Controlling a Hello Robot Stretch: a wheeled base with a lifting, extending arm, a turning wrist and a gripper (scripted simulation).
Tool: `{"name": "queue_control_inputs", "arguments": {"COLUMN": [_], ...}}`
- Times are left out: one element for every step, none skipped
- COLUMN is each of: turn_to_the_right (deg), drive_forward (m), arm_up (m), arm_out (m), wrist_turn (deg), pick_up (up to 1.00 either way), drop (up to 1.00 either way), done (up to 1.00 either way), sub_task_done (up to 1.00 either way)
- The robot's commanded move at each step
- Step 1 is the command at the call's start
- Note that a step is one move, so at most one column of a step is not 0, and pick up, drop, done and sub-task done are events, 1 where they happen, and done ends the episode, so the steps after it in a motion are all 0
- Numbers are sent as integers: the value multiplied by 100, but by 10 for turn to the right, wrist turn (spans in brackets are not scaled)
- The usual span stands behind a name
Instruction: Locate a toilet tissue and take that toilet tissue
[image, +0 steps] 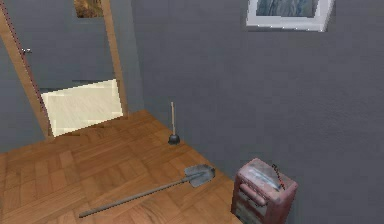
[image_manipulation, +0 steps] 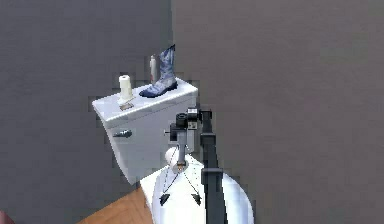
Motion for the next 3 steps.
{"name": "queue_control_inputs", "arguments": {"turn_to_the_right": [0, 0, 0], "drive_forward": [0, 0, 0], "arm_up": [0, 0, 0], "arm_out": [0, 0, 0], "wrist_turn": [450, 450, 450], "pick_up": [0, 0, 0], "drop": [0, 0, 0], "done": [0, 0, 0], "sub_task_done": [0, 0, 0]}}
